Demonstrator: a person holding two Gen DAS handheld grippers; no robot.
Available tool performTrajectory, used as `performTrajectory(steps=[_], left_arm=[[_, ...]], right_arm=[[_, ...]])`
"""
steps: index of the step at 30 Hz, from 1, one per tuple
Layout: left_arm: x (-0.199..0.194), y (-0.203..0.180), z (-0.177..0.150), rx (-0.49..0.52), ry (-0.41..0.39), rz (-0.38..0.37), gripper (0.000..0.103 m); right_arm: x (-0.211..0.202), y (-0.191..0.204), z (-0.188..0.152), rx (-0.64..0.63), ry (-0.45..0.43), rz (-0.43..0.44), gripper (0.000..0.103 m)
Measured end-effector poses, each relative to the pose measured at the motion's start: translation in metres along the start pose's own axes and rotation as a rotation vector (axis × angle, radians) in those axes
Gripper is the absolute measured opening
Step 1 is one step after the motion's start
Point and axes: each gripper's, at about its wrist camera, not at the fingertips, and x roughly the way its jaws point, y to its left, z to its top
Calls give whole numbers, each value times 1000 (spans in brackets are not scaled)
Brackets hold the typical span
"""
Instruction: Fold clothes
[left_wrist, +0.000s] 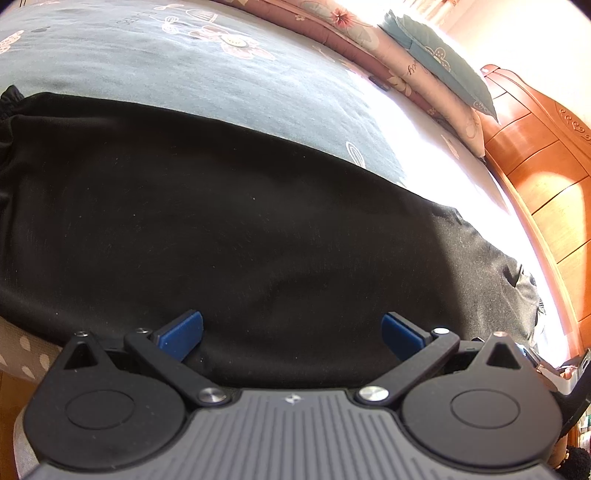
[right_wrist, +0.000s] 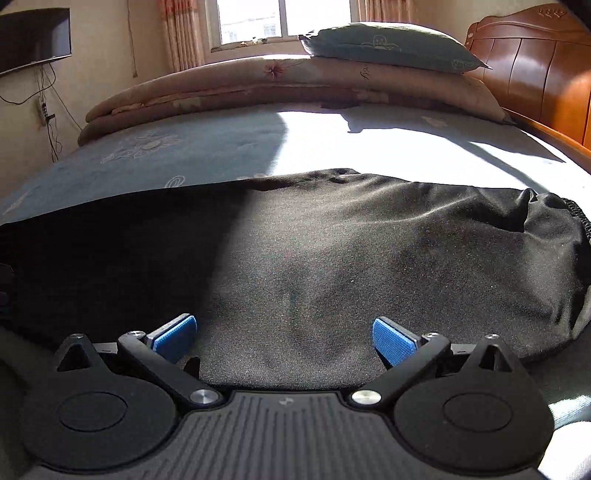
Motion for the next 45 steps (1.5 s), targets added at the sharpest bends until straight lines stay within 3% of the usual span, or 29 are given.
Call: performTrajectory(steps=[4,8,12,15,18,22,26,29,37,45], left_arm=[[1,-4,1,42,13,9,102],[-4,-2,12,11,43,10,102],[-42,9,29,20,-77,34,102],[-83,43,40,-77,-217,0,102],[-117,92,38,-243,-346,-22,102],[-138,159,18,-482,-432,-102,102],[-127,206,-7,-687,-444,-180,102],[-111,222,-17,-748,-429,-228,102],[-72,236,-7,-797,-347,-238,102],[-63,235,8,-757,-305,-231,102]], right_arm=[[0,6,-3,-50,10,-21,103],[0,9,-5,-61,14,-34,103],[-1,10,-7,-63,5,-45,103],[-2,10,-8,-63,1,-47,103],[-2,11,-8,-65,4,-52,103],[0,12,-7,-66,7,-55,103],[1,13,-5,-64,15,-64,103],[2,13,-2,-60,30,-69,103],[5,15,3,-54,63,-86,103],[7,17,6,-45,80,-106,103]])
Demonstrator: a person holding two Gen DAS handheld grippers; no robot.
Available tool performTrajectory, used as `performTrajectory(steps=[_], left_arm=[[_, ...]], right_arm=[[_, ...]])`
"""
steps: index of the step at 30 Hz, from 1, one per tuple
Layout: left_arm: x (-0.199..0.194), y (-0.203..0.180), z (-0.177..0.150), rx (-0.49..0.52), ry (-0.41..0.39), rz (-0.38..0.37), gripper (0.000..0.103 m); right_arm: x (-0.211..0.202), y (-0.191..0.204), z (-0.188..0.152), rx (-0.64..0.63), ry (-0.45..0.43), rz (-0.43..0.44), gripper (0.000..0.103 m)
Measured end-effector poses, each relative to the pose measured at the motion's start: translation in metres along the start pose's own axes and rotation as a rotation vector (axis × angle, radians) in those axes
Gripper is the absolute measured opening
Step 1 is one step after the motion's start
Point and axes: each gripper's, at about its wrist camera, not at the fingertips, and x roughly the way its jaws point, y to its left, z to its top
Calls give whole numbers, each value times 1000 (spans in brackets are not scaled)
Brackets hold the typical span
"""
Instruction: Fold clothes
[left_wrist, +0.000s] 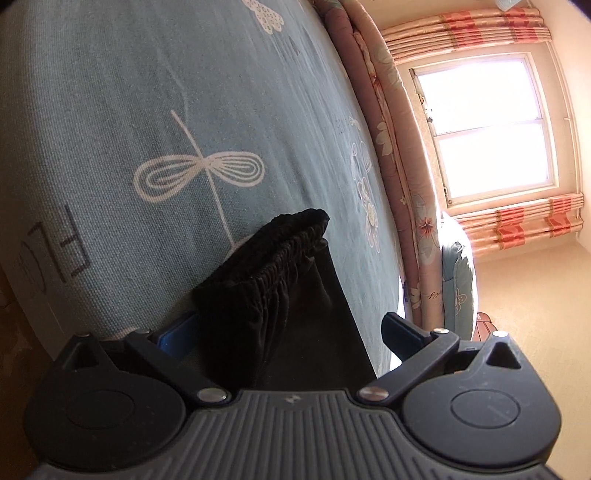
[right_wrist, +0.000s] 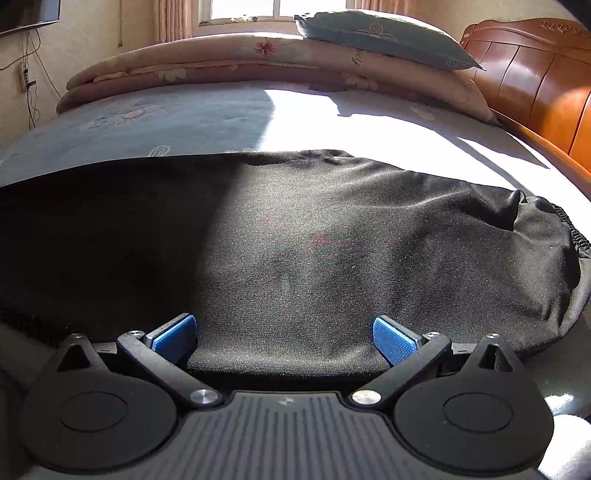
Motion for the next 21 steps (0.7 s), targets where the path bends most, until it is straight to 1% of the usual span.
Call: performTrajectory(steps=[7,10,12,14,18,21], left_arm=[[-3,7,6,-29,5,-26,102],[-6,6,4,-10,3,-36,102],[-9,7,3,-2,2,-67,102],[-12,11,3,-18,-4,-104,102],[-20,19,5,-52,-20,-213,102],[-22,22,5,-52,-24,-230,102]], right_arm=[[1,1,2,0,14,-6,103],[0,1,4,-7,19,-8,103],[-1,4,7,-28,20,-3,103],[-3,10,9,-66,15,-6,103],[-5,22,11,-108,4,11,103],[-11,31,17,-132,-24,16,103]])
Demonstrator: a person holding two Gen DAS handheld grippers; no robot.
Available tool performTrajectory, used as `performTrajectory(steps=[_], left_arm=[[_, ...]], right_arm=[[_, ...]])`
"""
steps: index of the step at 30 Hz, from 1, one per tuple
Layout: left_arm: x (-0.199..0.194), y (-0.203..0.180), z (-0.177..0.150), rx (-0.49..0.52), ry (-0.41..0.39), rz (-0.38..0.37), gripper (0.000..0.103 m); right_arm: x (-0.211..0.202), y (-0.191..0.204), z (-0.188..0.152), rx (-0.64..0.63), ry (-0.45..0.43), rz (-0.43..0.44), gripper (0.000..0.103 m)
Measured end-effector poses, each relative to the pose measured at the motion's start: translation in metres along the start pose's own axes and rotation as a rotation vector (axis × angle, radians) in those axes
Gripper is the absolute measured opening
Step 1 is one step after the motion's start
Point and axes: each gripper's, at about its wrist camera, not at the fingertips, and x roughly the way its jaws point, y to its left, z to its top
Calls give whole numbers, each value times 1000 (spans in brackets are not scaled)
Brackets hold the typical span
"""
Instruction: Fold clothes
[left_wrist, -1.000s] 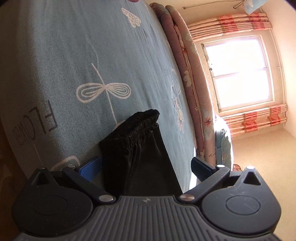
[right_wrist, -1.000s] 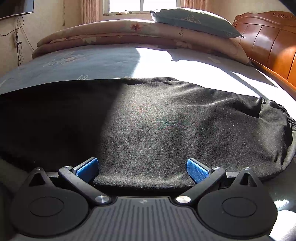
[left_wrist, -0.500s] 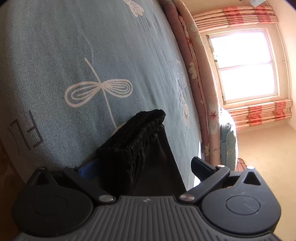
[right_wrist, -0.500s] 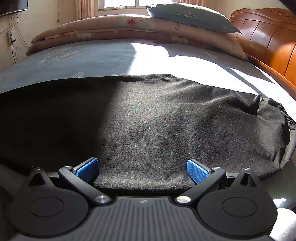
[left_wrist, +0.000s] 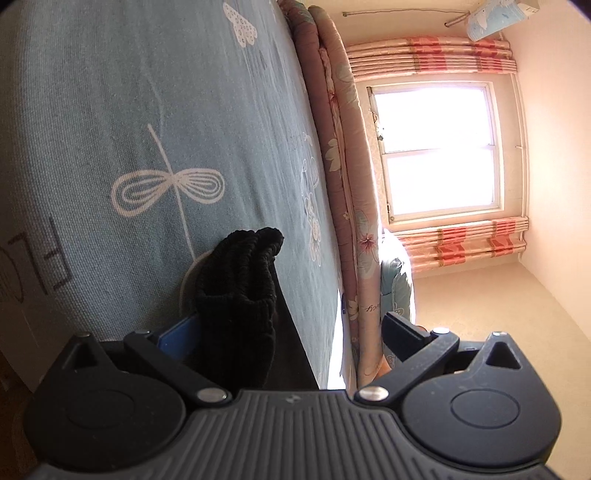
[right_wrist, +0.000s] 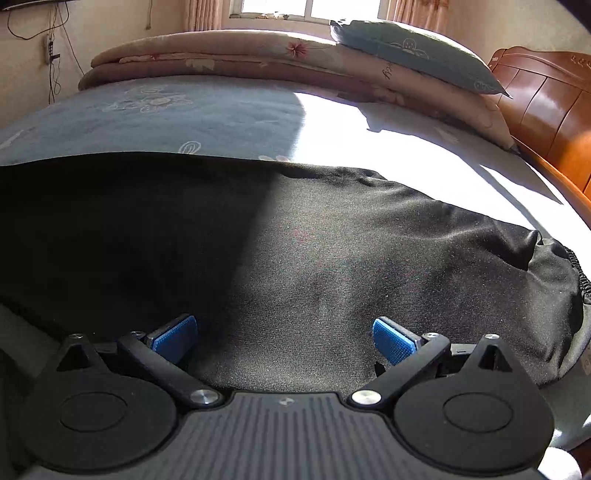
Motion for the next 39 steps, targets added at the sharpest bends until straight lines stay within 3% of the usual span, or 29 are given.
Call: performTrajectory(steps=[3,7,11,13,16,20,23,26,28,30,32,36,39], left_arm=[[0,1,0,1,6,0,102],[-1,-2,-1,12,12,-33,102],[-3,-6,-1,34,23,-82,102],[-3,-4,0,33,24,-100,102],[-4,0,1,16,21,-118,102],[-3,-1,3,11,22,-149,102],[-2,-1,4,8,25,-170,102],[0,-1,5,5,28,-181,102],[0,-1,6,6,32,-185,102],[1,-2,6,11,37,-186,102],[1,-2,7,16,41,-179,102],[-1,-4,4,41,33,-139,102],[-1,-8,1,99,0,-62,102]], right_arm=[[-8,12,16,-31,-50,28,103],[-21,53,56,-120,-144,167,103],[-27,118,86,-280,-198,354,102],[-26,159,96,-368,-209,440,97],[-24,213,104,-469,-212,543,86],[-25,282,100,-590,-217,651,83],[-23,323,88,-682,-203,679,76],[-16,353,77,-754,-204,627,64],[-10,364,75,-767,-206,597,62],[-6,372,73,-775,-215,555,47],[-4,374,73,-774,-216,528,11],[-2,365,80,-709,-205,530,10],[-2,360,82,-684,-201,538,10]])
